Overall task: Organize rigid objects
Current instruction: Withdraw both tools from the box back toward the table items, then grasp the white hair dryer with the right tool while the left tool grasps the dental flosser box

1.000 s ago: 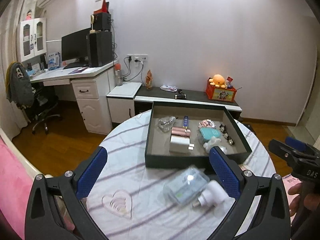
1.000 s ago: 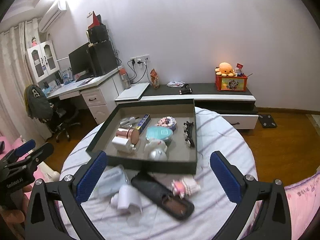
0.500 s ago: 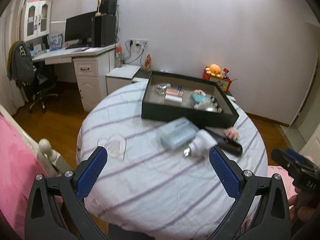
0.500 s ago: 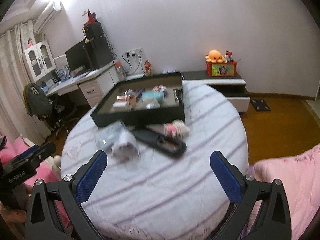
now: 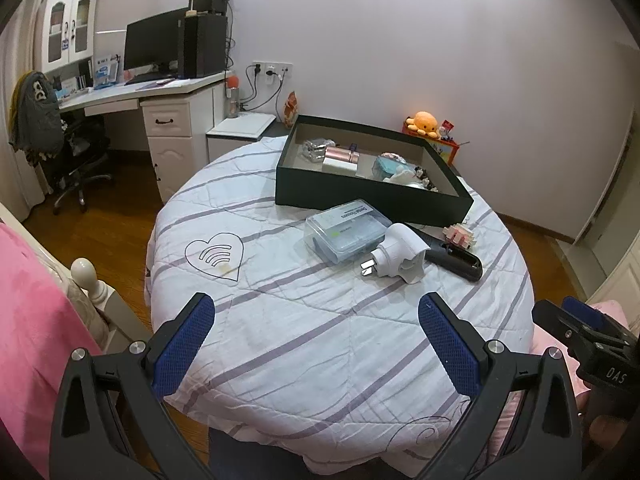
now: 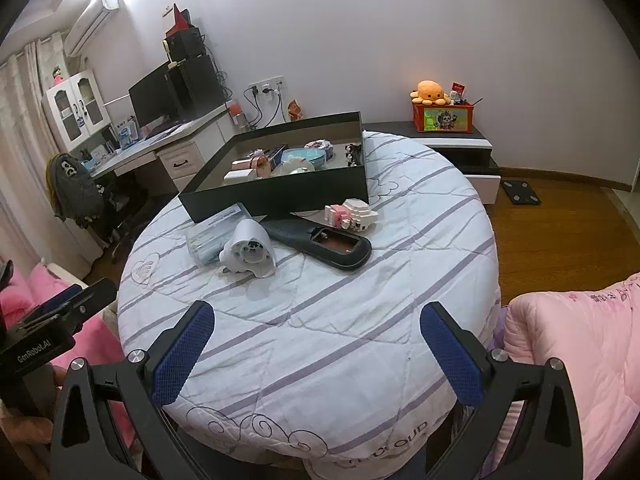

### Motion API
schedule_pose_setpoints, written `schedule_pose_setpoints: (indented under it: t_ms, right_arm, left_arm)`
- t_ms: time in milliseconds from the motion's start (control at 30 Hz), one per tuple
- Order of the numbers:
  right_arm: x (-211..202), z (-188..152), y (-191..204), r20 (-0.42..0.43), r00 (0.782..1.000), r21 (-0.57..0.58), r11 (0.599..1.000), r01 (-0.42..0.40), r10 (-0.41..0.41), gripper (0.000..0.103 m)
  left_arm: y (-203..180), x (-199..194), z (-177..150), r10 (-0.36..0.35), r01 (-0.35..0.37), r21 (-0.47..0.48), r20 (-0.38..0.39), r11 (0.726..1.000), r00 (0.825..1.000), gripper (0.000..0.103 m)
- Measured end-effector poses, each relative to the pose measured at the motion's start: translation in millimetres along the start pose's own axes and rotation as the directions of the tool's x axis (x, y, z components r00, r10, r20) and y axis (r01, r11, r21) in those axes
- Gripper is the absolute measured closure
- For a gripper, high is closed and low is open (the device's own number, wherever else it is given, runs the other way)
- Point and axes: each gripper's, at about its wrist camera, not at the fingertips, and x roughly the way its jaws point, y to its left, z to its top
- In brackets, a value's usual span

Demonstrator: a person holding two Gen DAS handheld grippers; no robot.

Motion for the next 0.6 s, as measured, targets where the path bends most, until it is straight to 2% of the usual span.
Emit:
schedule_pose_setpoints:
  t_ms: [333,600]
  right_arm:
    - [26,11,24,-0.034,0.999,-0.065,0.998,-0.022,0.020,0.000]
    - [88,25,53,-0.112,0.992,-0.131,0.989,-0.067,0.053,0.000]
  left_arm:
    - [7,21,6,0.025,-0.024,0.034,-0.027,0.999,0.999,0.000]
    - [19,69,13,0.038,-0.030,0.094,-0.092,0.995,0.995,0.000]
